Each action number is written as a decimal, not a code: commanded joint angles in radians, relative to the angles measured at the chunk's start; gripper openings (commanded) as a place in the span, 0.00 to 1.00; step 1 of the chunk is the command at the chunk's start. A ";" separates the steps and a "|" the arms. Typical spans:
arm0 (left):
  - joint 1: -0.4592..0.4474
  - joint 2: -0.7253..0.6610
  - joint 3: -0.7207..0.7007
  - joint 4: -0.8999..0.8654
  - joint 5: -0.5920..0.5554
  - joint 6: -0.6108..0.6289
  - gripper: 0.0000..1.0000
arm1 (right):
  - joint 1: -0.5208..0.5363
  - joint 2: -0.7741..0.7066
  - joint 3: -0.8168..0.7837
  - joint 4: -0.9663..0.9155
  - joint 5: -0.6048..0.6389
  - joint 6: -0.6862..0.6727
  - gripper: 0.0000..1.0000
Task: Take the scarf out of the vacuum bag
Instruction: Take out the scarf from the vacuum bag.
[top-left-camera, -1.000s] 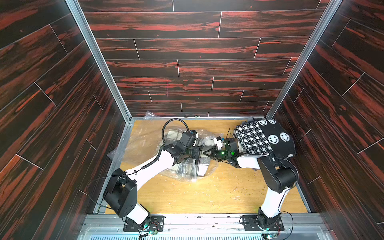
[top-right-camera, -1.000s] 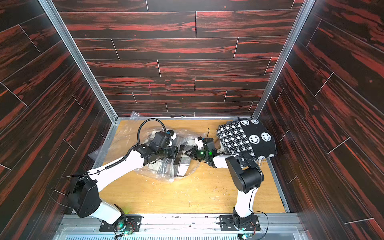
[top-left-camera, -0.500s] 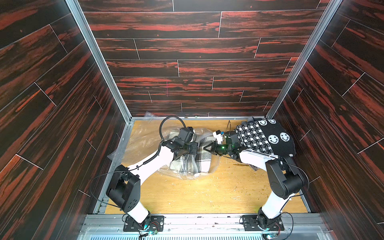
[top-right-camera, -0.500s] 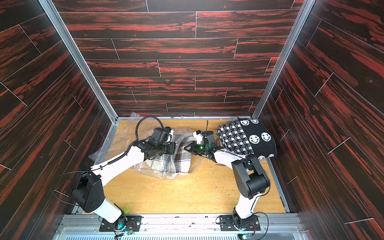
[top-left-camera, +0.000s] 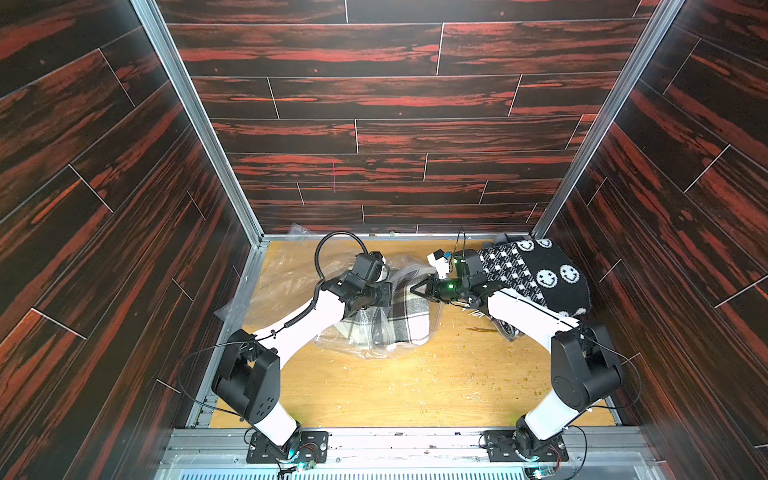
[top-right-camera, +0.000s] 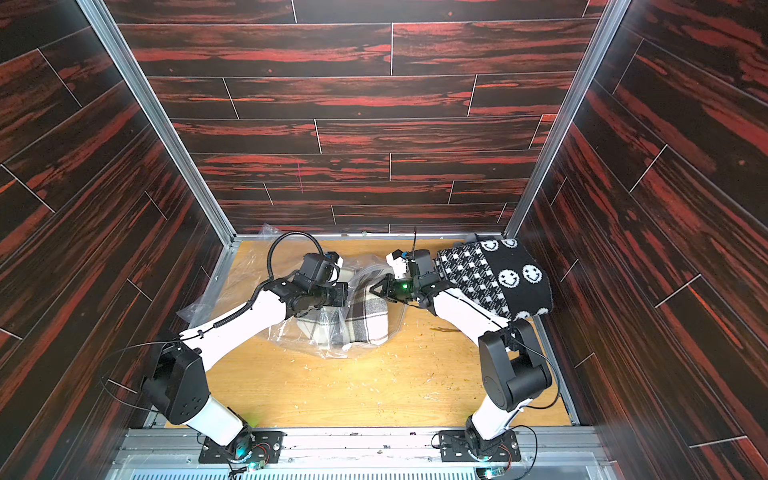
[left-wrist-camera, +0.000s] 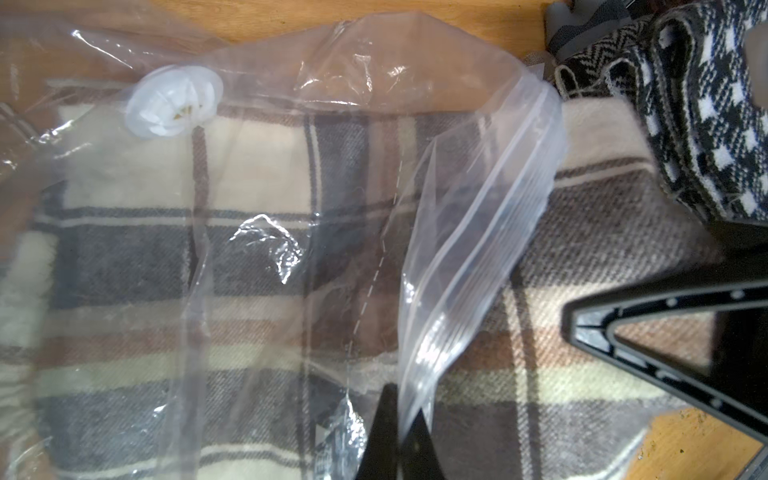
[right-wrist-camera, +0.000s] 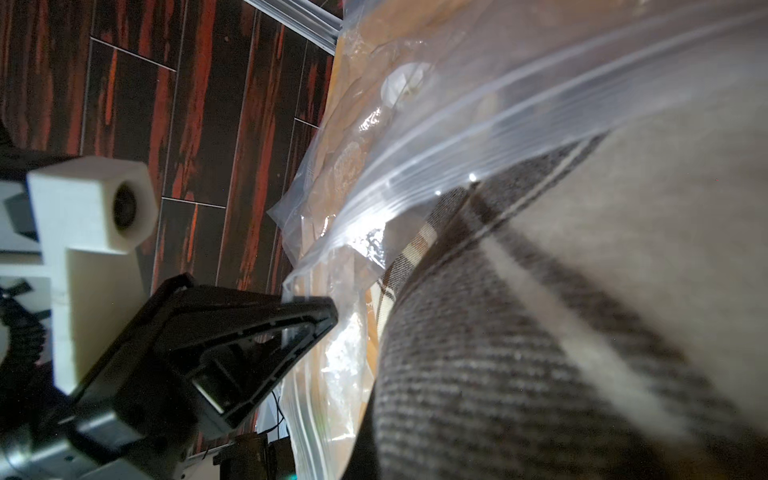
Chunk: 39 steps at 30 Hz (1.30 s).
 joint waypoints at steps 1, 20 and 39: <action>0.006 0.004 0.027 -0.014 0.000 0.000 0.00 | -0.011 -0.044 0.031 -0.036 -0.008 -0.037 0.07; 0.012 -0.001 -0.008 -0.021 -0.062 0.010 0.00 | -0.098 -0.138 0.108 -0.396 0.080 -0.179 0.07; 0.021 -0.006 0.032 -0.035 -0.034 0.046 0.00 | -0.185 -0.222 0.250 -0.718 0.218 -0.302 0.08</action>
